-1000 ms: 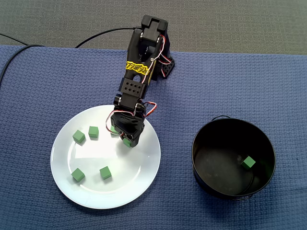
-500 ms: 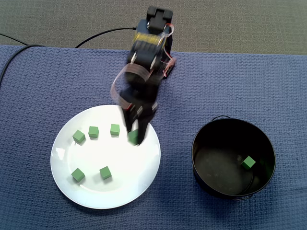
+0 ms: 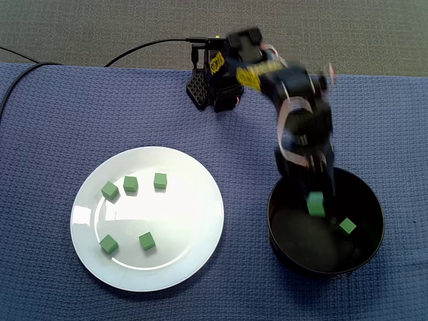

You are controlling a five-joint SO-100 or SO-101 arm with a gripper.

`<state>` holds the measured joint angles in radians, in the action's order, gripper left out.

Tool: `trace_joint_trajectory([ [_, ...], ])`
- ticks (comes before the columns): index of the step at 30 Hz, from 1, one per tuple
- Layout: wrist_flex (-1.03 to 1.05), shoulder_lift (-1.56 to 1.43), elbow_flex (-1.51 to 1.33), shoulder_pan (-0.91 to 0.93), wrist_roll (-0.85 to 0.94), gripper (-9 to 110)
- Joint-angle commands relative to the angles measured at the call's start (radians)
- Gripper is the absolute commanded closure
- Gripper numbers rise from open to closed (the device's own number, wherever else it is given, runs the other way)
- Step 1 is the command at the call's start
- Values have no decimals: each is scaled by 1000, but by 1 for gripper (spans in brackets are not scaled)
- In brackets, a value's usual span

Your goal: Pick up the items on the white plate and put them in the black container.

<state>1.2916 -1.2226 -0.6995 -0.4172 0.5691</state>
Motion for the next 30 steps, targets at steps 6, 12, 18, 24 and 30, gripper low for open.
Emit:
trace_joint_trajectory([
  [6,-110,173,-106,-69,-94,102],
  [12,-84,135,-140,-80,-92,69],
  [18,135,-156,-109,-34,-18,62],
  [24,383,-420,-144,118,495,70],
  [30,499,-495,-268,477,999,63],
])
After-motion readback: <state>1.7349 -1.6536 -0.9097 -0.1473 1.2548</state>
